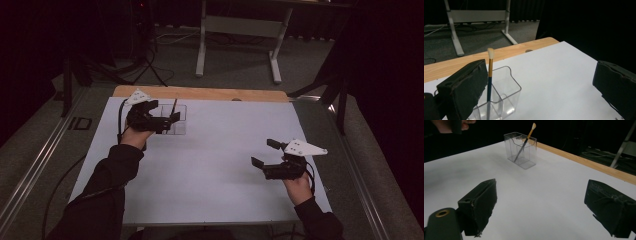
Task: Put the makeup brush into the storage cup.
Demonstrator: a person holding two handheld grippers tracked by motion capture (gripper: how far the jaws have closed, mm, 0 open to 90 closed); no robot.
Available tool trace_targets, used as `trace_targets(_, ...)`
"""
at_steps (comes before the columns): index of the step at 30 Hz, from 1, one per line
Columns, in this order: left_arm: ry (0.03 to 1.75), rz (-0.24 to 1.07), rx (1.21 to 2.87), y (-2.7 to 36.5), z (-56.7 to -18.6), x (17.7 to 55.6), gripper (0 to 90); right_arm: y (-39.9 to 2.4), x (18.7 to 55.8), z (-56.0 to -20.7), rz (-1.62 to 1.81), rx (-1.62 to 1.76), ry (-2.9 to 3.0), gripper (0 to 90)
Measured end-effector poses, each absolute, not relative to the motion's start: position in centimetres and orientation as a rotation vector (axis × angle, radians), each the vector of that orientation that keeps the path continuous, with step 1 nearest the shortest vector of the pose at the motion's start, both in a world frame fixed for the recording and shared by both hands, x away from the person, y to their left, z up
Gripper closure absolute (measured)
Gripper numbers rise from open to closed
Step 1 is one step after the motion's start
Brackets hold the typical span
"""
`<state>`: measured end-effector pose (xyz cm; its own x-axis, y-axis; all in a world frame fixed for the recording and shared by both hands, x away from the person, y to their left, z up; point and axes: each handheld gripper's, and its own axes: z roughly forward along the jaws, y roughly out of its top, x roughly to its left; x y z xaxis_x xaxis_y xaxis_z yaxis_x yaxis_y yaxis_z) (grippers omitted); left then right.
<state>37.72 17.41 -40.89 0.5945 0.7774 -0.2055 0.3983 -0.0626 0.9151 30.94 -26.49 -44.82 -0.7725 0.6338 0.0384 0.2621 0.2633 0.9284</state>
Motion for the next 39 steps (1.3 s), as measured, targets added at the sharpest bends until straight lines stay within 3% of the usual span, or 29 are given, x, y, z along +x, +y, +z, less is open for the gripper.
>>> trace_targets(16, 0.868, 0.386, 1.709, 18.4, -40.5, 33.5, 0.2, -26.5, 31.0, -44.8, 1.515, 0.821, 2.194, 10.9)
trace_targets(39, 0.782, 0.332, 1.752, 19.1, -44.4, 28.8, 0.3, -26.4, 31.1, -44.8, 1.519, 0.827, 2.201, 10.9)
